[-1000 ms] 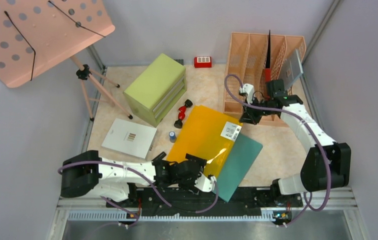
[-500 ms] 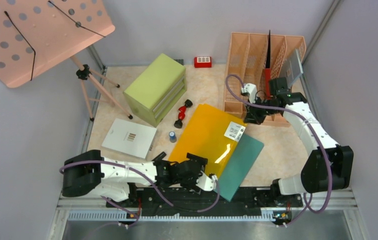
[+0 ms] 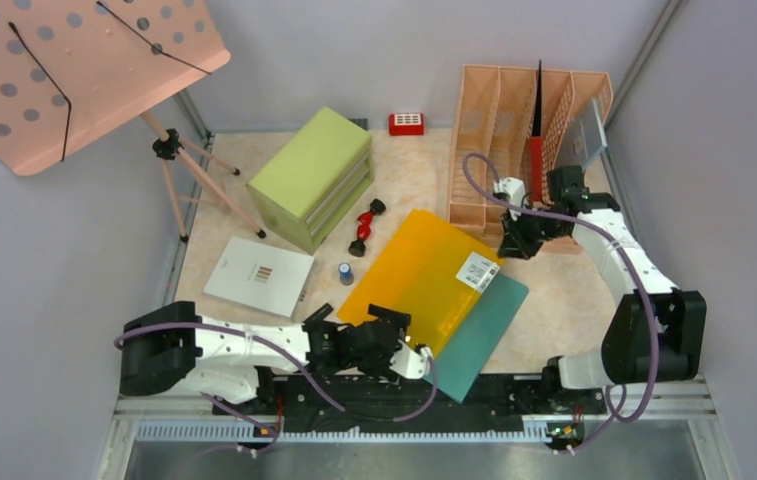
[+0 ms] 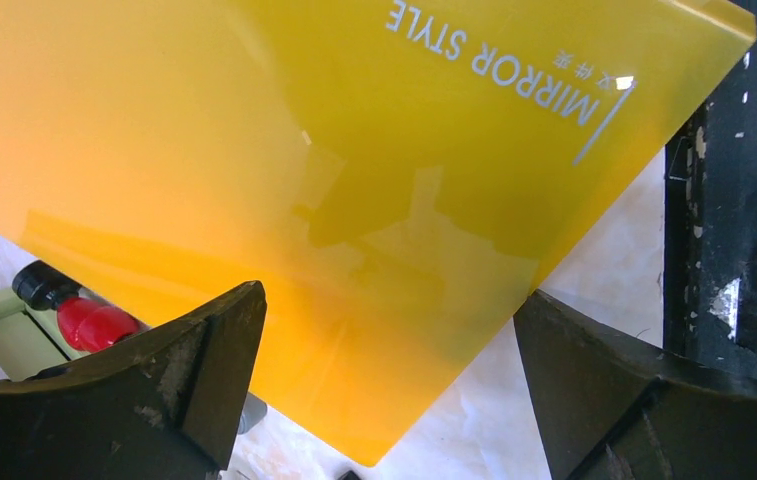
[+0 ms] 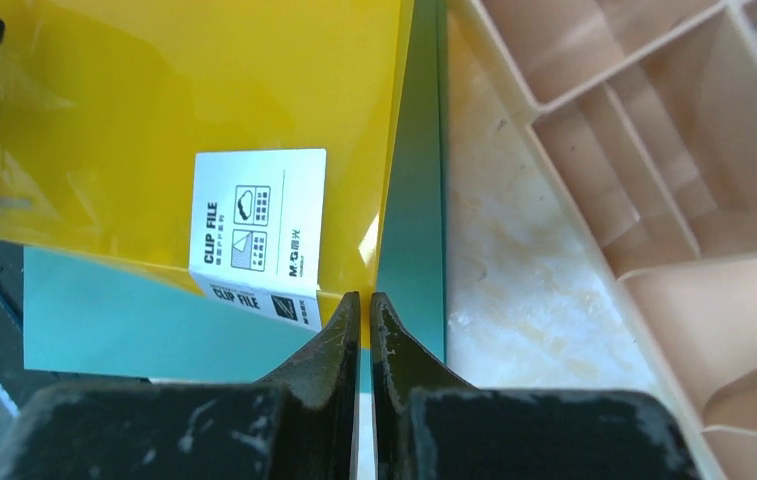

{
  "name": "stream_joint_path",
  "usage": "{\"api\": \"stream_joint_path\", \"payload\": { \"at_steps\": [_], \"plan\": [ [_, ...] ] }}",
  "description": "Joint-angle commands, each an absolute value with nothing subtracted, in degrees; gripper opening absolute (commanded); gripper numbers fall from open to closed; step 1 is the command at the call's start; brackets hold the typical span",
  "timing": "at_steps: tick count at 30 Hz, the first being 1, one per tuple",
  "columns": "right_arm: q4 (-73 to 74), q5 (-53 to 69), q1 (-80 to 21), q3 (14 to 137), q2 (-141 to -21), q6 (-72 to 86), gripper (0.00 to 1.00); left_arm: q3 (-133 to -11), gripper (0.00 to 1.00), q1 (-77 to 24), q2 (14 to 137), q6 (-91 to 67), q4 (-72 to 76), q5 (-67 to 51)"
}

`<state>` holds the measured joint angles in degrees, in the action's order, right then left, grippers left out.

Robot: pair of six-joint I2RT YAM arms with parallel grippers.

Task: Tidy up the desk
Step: Pick up the folder from the center of the board.

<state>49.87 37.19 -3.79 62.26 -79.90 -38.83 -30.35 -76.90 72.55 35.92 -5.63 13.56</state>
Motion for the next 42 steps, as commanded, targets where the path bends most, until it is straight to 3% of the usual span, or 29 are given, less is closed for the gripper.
{"api": "stream_joint_path", "payload": {
  "at_steps": [1, 14, 17, 21, 25, 37, 42],
  "plan": [
    [53.4, 42.9, -2.5, 59.8, -81.1, -39.6, 0.0, -30.2, 0.99, -76.3, 71.2, 36.1, 1.1, 16.3],
    [54.3, 43.1, -1.2, 54.9, -89.1, -44.3, 0.0, -31.0, 0.96, -76.6, 74.2, 40.9, -5.9, 12.2],
    [54.1, 43.4, -1.0, 55.2, -89.9, -44.1, 0.1, -31.5, 0.96, -77.1, 74.4, 41.9, -7.0, 11.3],
    [53.0, 43.8, -1.0, 55.8, -90.5, -42.9, 0.34, -32.3, 0.96, -78.0, 75.4, 42.6, -7.2, 11.1],
    [51.3, 43.8, -0.9, 56.6, -91.7, -40.8, 0.5, -32.6, 0.95, -79.5, 76.3, 42.5, -7.1, 10.7],
    [47.5, 44.5, -1.0, 58.0, -95.4, -38.3, 0.56, -31.8, 0.95, -81.6, 77.0, 41.1, -6.5, 11.1],
    [42.9, 39.2, -1.0, 57.6, -94.4, -35.5, 0.57, -31.8, 0.94, -81.8, 77.1, 40.9, -6.5, 10.9]
  ]
}}
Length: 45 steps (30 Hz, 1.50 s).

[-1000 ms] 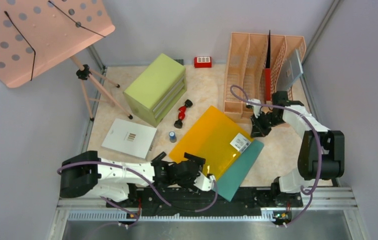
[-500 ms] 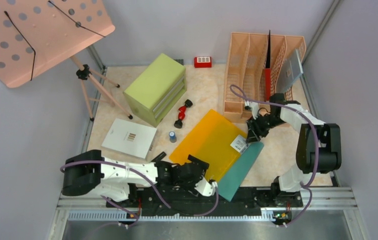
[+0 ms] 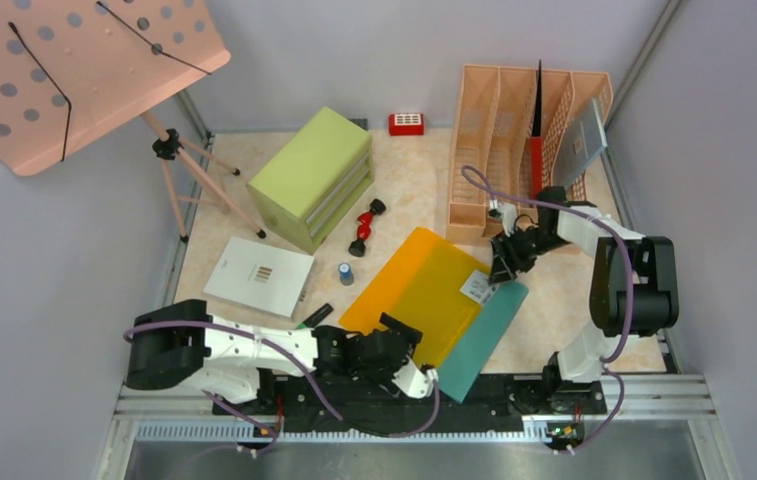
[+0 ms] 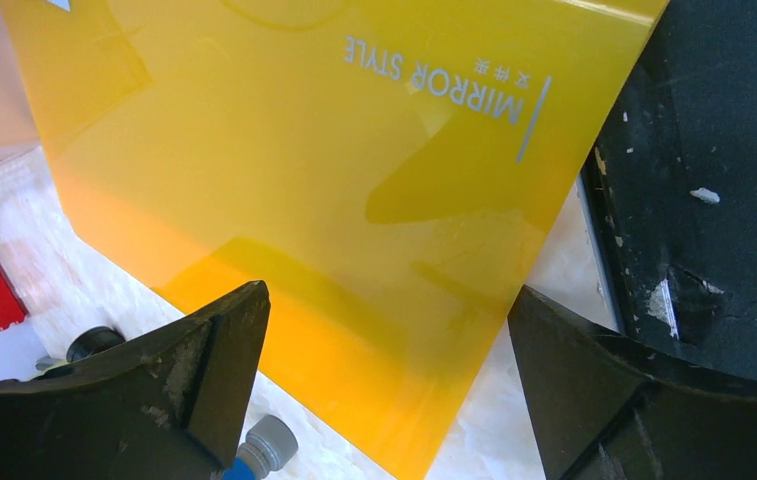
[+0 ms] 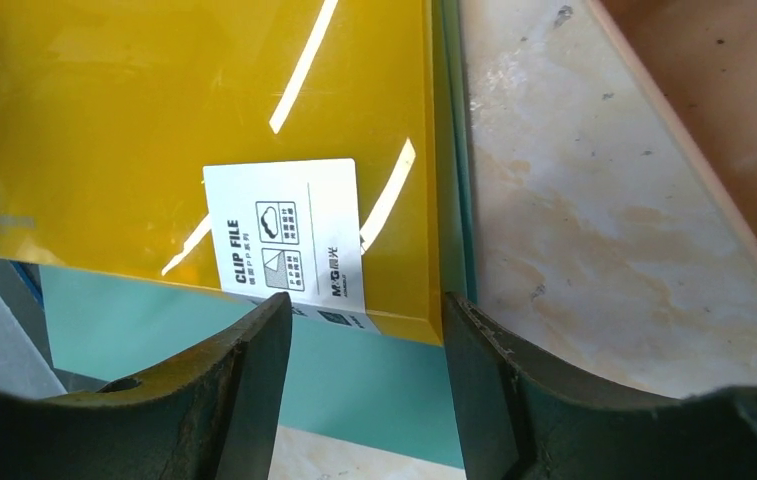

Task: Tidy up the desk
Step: Pick up the folder from the center of the board.

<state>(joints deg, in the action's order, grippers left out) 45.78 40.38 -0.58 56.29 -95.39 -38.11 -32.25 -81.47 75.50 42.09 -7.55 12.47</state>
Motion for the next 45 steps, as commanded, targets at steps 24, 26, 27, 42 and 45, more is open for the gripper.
{"api": "stream_joint_path", "payload": {
  "at_steps": [24, 26, 27, 42, 45],
  "plan": [
    [43.2, 46.2, -0.8, 58.6, -96.6, -36.9, 0.58, -26.9, 0.93, -86.5, 79.3, 44.2, 4.3, 15.0],
    [42.9, 45.4, -0.7, 58.5, -97.0, -36.6, 0.58, -26.9, 0.93, -86.5, 79.4, 43.9, 4.4, 15.1],
    [42.4, 44.5, -0.8, 58.3, -97.1, -35.9, 0.58, -26.9, 0.93, -86.6, 79.4, 43.8, 4.4, 15.1],
    [39.8, 44.5, -0.7, 58.9, -98.0, -30.4, 0.58, -27.0, 0.92, -86.6, 79.7, 43.0, 4.0, 15.4],
    [42.1, 46.9, -0.7, 59.8, -98.5, -31.6, 0.57, -27.1, 0.92, -86.5, 80.0, 43.0, 4.3, 15.7]
  ]
}}
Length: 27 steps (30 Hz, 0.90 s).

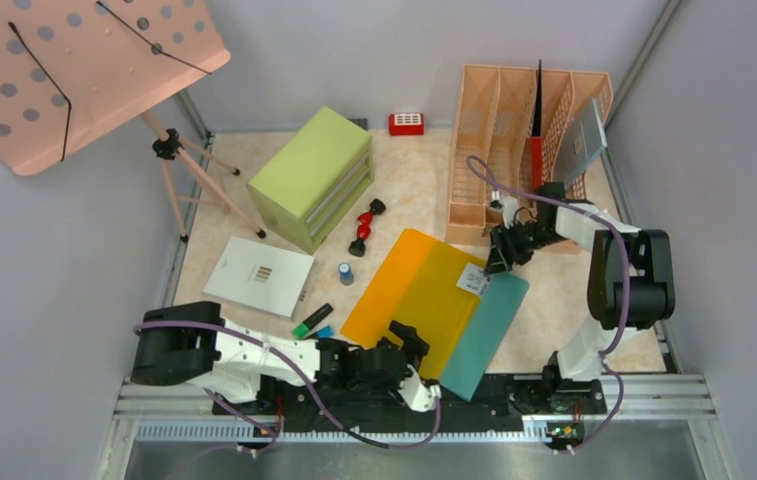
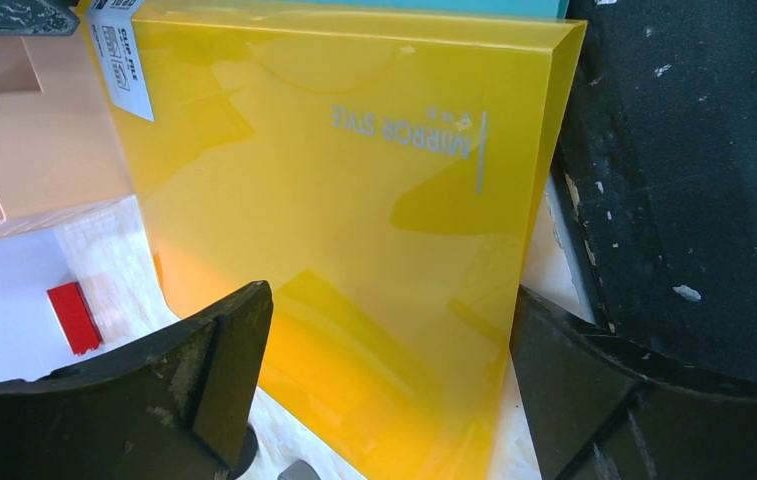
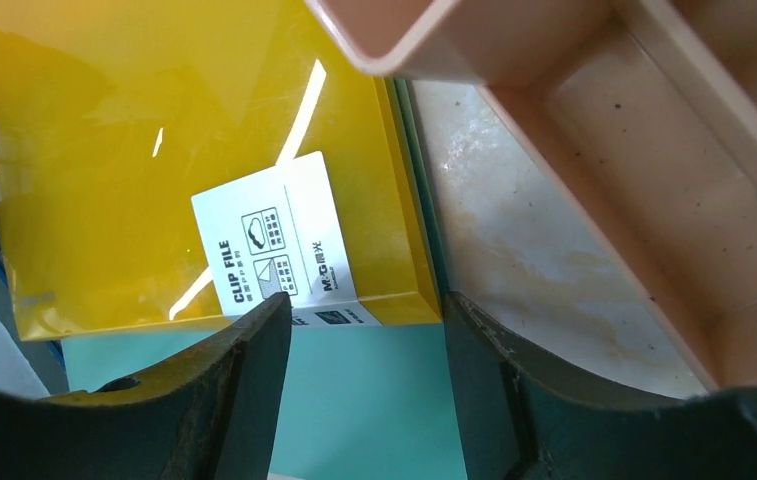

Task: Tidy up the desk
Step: Pick up the folder from the center of the board.

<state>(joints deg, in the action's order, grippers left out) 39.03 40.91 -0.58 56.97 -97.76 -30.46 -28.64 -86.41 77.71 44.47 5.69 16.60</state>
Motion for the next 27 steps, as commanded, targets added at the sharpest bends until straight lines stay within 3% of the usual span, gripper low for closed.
{"api": "stream_joint_path", "payload": {
  "at_steps": [1, 27],
  "plan": [
    [42.4, 47.4, -0.7, 59.9, -98.4, -31.8, 0.57, -27.1, 0.92, -86.5, 80.1, 43.0, 4.3, 15.7],
    [48.4, 45.3, -2.6, 62.8, -94.7, -40.6, 0.56, -27.7, 0.91, -86.6, 80.6, 42.5, 3.9, 16.3]
  ]
}}
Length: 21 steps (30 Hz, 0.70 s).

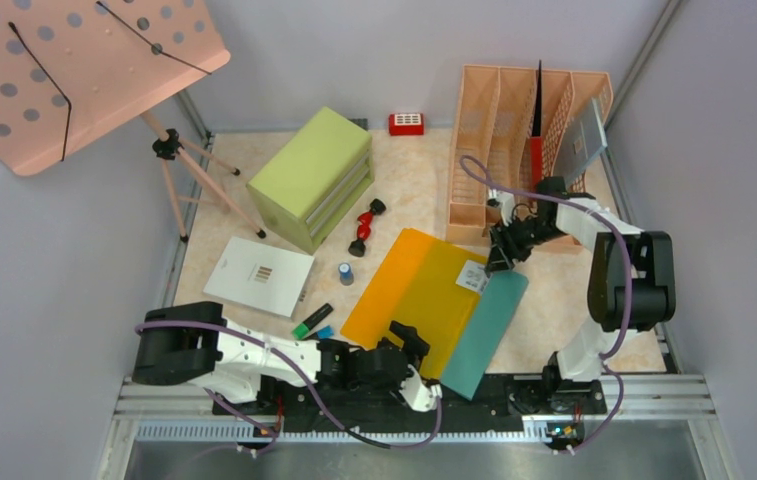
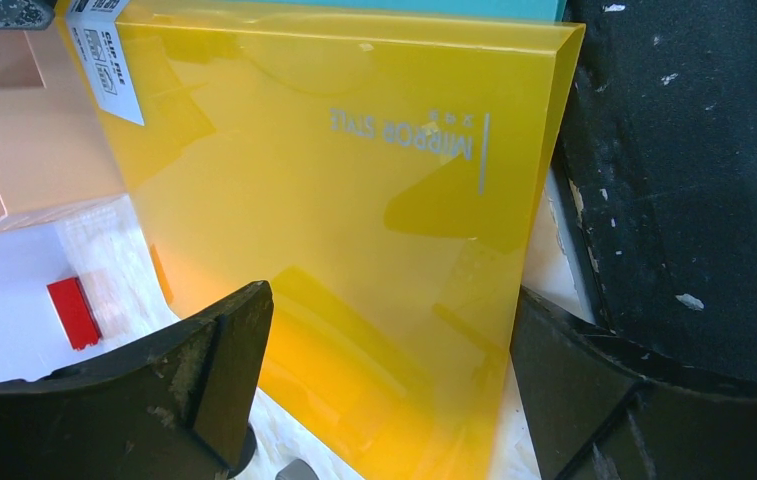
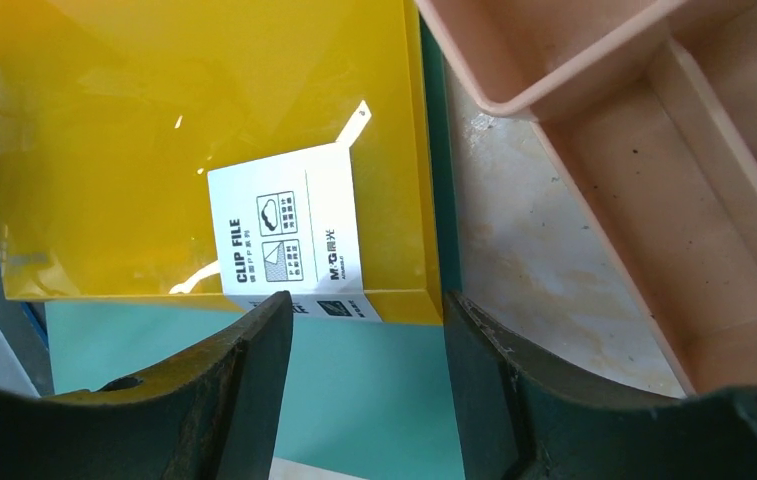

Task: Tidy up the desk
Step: Pick up the folder from the center of the board.

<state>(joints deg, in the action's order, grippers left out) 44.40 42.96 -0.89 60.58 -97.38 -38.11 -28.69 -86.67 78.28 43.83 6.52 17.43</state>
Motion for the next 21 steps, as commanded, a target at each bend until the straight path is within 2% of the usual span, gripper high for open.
{"api": "stream_joint_path", "payload": {
  "at_steps": [1, 13, 21],
  "plan": [
    [48.6, 45.2, -2.9, 62.8, -94.8, -40.8, 0.56, -27.7, 0.91, -86.6, 80.6, 42.6, 3.9, 16.3],
    [46.5, 38.6, -5.6, 63.8, -95.4, -40.8, 0.57, -27.8, 0.91, -86.6, 81.0, 42.4, 4.0, 16.2],
    [47.2, 40.9, -6.7, 65.0, -96.5, -40.8, 0.55, -27.8, 0.91, -86.6, 81.3, 42.3, 4.0, 16.5]
  ]
}}
